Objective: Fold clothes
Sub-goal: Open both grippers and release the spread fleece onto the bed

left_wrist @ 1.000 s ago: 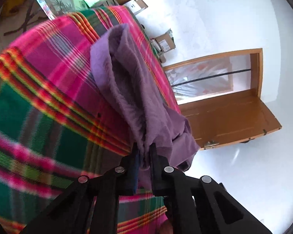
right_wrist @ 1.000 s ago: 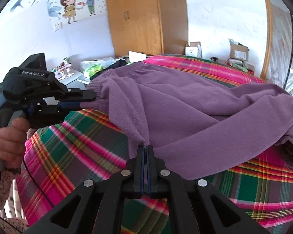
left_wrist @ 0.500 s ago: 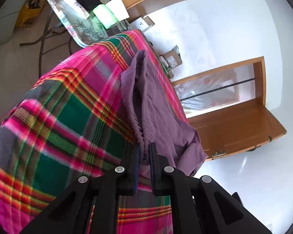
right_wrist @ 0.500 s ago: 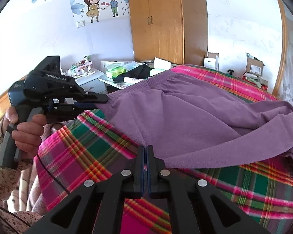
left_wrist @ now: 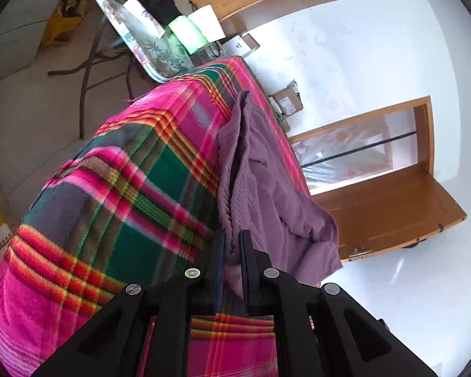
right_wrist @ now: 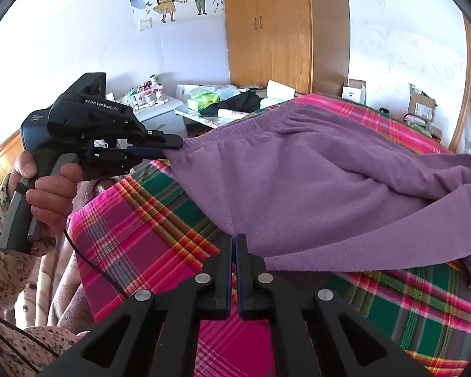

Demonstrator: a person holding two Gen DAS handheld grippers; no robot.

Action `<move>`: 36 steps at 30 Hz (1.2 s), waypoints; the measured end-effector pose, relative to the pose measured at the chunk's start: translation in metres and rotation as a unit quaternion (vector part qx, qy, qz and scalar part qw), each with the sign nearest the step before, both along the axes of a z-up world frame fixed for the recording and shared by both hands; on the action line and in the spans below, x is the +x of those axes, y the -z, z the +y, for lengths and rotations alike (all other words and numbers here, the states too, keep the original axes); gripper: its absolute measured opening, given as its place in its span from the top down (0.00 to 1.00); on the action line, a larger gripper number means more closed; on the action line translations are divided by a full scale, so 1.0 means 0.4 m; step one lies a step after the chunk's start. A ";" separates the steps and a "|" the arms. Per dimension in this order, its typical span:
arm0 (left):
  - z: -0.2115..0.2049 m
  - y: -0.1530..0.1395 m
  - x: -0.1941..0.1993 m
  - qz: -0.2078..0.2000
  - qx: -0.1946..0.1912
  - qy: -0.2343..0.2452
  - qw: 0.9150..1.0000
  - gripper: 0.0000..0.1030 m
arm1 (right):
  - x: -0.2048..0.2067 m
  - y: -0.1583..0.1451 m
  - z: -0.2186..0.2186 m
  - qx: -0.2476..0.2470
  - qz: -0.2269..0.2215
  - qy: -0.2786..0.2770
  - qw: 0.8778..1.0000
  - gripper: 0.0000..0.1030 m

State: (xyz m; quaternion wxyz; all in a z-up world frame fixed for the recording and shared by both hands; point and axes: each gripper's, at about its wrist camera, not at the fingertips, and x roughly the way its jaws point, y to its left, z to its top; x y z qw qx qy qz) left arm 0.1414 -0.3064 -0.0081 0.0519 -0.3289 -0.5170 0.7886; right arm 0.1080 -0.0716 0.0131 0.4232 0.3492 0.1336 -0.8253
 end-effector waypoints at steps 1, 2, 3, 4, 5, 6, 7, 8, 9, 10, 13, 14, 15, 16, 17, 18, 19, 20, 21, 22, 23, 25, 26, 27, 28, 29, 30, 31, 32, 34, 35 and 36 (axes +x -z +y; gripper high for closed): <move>-0.001 0.003 0.002 -0.001 0.001 -0.001 1.000 0.91 | 0.001 0.002 -0.001 -0.001 -0.006 0.000 1.000 0.98; -0.004 0.004 0.006 0.000 0.002 -0.002 1.000 0.91 | 0.003 0.004 -0.003 -0.002 -0.011 0.000 1.000 0.98; -0.008 0.004 0.009 0.002 0.002 -0.003 1.000 0.91 | 0.009 0.004 -0.006 0.000 -0.009 -0.003 1.000 0.98; -0.013 0.002 0.013 0.002 0.001 -0.007 1.000 0.91 | 0.014 0.005 -0.009 0.002 -0.007 -0.007 1.000 0.98; -0.018 0.000 0.018 0.004 0.001 -0.011 1.000 0.91 | 0.018 0.006 -0.012 0.003 -0.006 -0.010 1.000 0.98; -0.023 -0.001 0.022 0.005 -0.001 -0.012 1.000 0.91 | 0.019 0.007 -0.014 0.003 -0.009 -0.011 1.000 0.98; -0.026 -0.001 0.025 0.004 -0.003 -0.015 1.000 0.91 | 0.021 0.009 -0.017 0.003 -0.009 -0.014 1.000 0.98; -0.028 -0.002 0.029 0.003 -0.005 -0.017 1.000 0.91 | 0.024 0.011 -0.020 0.004 -0.009 -0.016 1.000 0.98; -0.028 0.000 0.032 0.000 -0.009 -0.019 1.000 0.91 | 0.025 0.015 -0.022 0.006 -0.009 -0.018 1.000 0.98; -0.028 0.004 0.033 -0.005 -0.012 -0.021 1.000 0.91 | 0.024 0.022 -0.024 0.009 -0.013 -0.017 1.000 0.98; -0.023 0.010 0.031 -0.014 -0.019 -0.018 1.000 0.91 | 0.014 0.042 -0.029 0.019 -0.027 -0.011 0.999 0.98; -0.021 0.009 0.030 -0.017 -0.024 -0.017 0.999 0.91 | 0.015 0.044 -0.025 0.018 -0.033 -0.008 0.999 0.98; -0.018 0.008 0.030 -0.019 -0.029 -0.015 0.999 0.91 | 0.011 0.047 -0.024 0.018 -0.040 -0.006 0.999 0.98; -0.016 0.006 0.029 -0.021 -0.033 -0.014 0.999 0.91 | 0.006 0.051 -0.022 0.017 -0.047 -0.004 0.999 0.98; -0.013 0.004 0.028 -0.022 -0.037 -0.014 0.999 0.91 | 0.003 0.053 -0.021 0.017 -0.053 -0.002 0.998 0.97; -0.011 0.002 0.028 -0.023 -0.038 -0.014 0.999 0.91 | 0.002 0.055 -0.020 0.017 -0.056 -0.002 0.998 0.96; -0.010 0.001 0.030 -0.025 -0.039 -0.015 0.999 0.88 | 0.001 0.055 -0.019 0.017 -0.060 -0.001 0.998 0.95; -0.009 -0.001 0.032 -0.027 -0.040 -0.017 0.999 0.87 | -0.002 0.055 -0.015 0.015 -0.066 0.001 0.998 0.93; -0.008 -0.003 0.034 -0.031 -0.043 -0.020 0.998 0.86 | -0.006 0.053 -0.007 0.010 -0.075 0.004 0.997 0.93; -0.007 -0.005 0.038 -0.035 -0.047 -0.025 0.998 0.83 | -0.010 0.051 0.002 0.005 -0.083 0.006 0.996 0.93; -0.004 -0.009 0.042 -0.037 -0.053 -0.028 0.997 0.81 | -0.013 0.049 0.011 -0.001 -0.090 0.007 0.996 0.93; 0.004 -0.021 0.048 -0.039 -0.061 -0.028 0.997 0.75 | -0.018 0.037 0.041 -0.016 -0.095 0.016 0.995 0.93; 0.012 -0.030 0.052 -0.037 -0.068 -0.025 0.997 0.73 | -0.019 0.030 0.056 -0.020 -0.094 0.021 0.995 0.93; 0.020 -0.040 0.055 -0.034 -0.076 -0.023 0.996 0.69 | -0.020 0.024 0.074 -0.026 -0.093 0.025 0.995 0.93; 0.028 -0.050 0.059 -0.031 -0.086 -0.021 0.996 0.63 | -0.022 0.015 0.100 -0.036 -0.092 0.031 0.995 0.93; 0.038 -0.064 0.063 -0.027 -0.101 -0.019 0.994 0.61 | -0.025 0.008 0.125 -0.043 -0.092 0.040 0.994 0.93; 0.049 -0.077 0.068 -0.021 -0.113 -0.017 0.993 0.61 | -0.029 0.000 0.150 -0.051 -0.091 0.050 0.993 0.91; 0.059 -0.090 0.071 -0.018 -0.123 -0.015 0.992 0.61 | -0.035 -0.007 0.178 -0.060 -0.092 0.060 0.992 0.90; 0.071 -0.104 0.075 -0.014 -0.134 -0.012 0.991 0.61 | -0.039 -0.012 0.203 -0.066 -0.090 0.072 0.991 0.88; 0.103 -0.135 0.077 -0.002 -0.162 -0.002 0.987 0.55 | -0.054 -0.024 0.267 -0.077 -0.081 0.107 0.988 0.87; 0.120 -0.152 0.079 0.004 -0.176 0.003 0.984 0.53 | -0.064 -0.031 0.304 -0.081 -0.075 0.129 0.985 0.87; 0.141 -0.168 0.080 0.015 -0.192 0.008 0.981 0.50 | -0.076 -0.036 0.342 -0.086 -0.070 0.153 0.982 0.86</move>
